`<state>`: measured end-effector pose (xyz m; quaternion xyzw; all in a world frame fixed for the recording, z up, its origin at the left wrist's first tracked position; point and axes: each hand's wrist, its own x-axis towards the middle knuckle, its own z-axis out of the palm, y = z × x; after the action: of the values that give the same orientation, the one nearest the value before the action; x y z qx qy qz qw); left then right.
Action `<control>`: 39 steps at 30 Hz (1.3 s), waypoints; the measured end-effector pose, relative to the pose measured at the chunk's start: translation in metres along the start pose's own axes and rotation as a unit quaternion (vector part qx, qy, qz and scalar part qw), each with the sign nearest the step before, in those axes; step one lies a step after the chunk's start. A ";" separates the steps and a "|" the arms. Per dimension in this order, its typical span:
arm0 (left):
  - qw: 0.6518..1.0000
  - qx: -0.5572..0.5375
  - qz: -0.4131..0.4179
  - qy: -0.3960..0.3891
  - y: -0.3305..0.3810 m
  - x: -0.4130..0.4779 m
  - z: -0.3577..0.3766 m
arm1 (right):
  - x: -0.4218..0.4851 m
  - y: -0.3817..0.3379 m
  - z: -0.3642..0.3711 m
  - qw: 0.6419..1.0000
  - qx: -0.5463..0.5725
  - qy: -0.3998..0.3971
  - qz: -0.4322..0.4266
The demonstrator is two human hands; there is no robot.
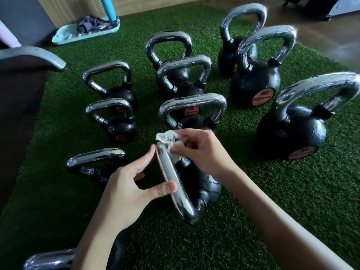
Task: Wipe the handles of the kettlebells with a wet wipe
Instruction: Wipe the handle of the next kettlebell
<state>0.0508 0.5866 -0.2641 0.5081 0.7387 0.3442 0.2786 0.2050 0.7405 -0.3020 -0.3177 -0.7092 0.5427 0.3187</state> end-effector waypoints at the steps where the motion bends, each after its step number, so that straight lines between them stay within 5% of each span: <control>1: 1.000 0.003 0.000 0.002 0.001 0.002 -0.001 | 0.001 -0.001 0.001 1.000 -0.007 0.001 0.002; 9: 0.998 -0.048 0.027 -0.002 -0.012 0.013 0.000 | -0.057 -0.001 -0.014 0.996 -0.051 -0.069 0.005; 16: 0.997 -0.062 0.036 -0.009 -0.015 0.016 0.004 | -0.039 -0.018 -0.014 0.995 -0.095 -0.018 -0.028; 23: 0.998 -0.047 0.029 -0.010 -0.016 0.014 -0.001 | -0.099 -0.012 -0.022 0.992 -0.102 -0.076 0.002; 34: 0.999 -0.036 0.017 -0.022 -0.023 0.014 -0.006 | -0.110 0.004 -0.025 0.978 -0.172 -0.078 -0.084; 39: 0.998 -0.038 0.031 -0.029 -0.022 0.012 -0.004 | -0.071 0.002 -0.030 0.941 -0.284 -0.127 -0.136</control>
<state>0.0319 0.5913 -0.2801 0.5299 0.7006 0.3657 0.3077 0.2716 0.7012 -0.3054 -0.2244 -0.9049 0.3056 0.1935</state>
